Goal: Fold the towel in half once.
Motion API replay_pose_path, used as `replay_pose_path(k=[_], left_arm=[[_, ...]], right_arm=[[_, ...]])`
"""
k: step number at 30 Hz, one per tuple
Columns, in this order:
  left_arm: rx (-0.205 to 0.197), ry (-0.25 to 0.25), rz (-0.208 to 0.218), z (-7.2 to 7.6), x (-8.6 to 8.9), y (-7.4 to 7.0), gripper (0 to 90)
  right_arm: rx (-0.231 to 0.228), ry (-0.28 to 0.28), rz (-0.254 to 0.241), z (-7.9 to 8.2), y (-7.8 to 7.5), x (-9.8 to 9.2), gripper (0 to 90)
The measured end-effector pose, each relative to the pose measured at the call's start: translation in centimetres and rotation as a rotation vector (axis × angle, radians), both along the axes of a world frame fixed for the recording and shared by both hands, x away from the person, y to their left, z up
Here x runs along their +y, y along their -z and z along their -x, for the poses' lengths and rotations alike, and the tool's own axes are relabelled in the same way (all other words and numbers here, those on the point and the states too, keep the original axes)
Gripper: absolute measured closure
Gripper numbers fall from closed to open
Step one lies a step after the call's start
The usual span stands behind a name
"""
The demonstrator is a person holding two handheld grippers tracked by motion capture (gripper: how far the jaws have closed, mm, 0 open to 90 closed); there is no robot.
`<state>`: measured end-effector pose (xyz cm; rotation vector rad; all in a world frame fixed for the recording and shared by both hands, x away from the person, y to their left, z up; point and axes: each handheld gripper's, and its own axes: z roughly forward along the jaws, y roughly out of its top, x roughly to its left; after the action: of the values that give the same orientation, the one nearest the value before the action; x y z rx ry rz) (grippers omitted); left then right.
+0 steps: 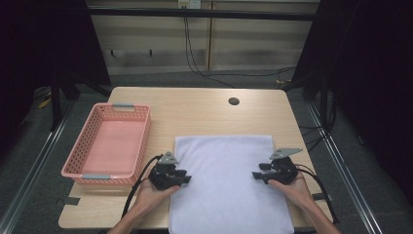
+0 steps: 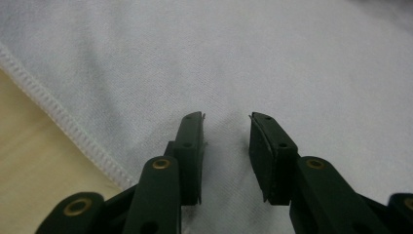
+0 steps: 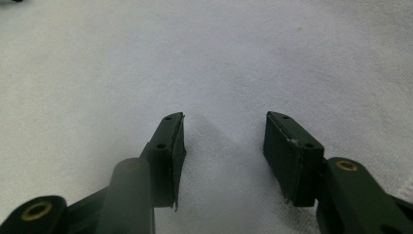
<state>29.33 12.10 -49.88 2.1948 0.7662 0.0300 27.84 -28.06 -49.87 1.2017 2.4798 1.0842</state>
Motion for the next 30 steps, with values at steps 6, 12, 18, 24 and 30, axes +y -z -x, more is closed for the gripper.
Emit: replay_pose_path(k=[6,12,18,24,30], left_arm=[[0.022,0.017,0.002,2.7,0.0,-0.2,68.2],[0.080,0.039,0.002,6.1,0.4,-0.5,68.2],[0.101,0.068,0.006,6.4,0.7,-1.0,62.8],[0.013,-0.035,0.029,2.4,1.0,-1.6,58.2],[-0.013,-0.090,0.027,-0.4,1.2,-1.5,54.8]], right_arm=[[0.021,-0.031,-0.021,3.5,-0.1,-0.8,53.4],[0.062,-0.059,-0.027,5.9,-0.5,-0.7,55.7],[0.046,-0.049,-0.035,7.0,-1.1,-1.1,56.9],[-0.081,0.112,-0.049,2.6,-2.5,-4.0,50.4],[-0.065,0.180,-0.036,-1.7,-1.4,-5.0,41.4]])
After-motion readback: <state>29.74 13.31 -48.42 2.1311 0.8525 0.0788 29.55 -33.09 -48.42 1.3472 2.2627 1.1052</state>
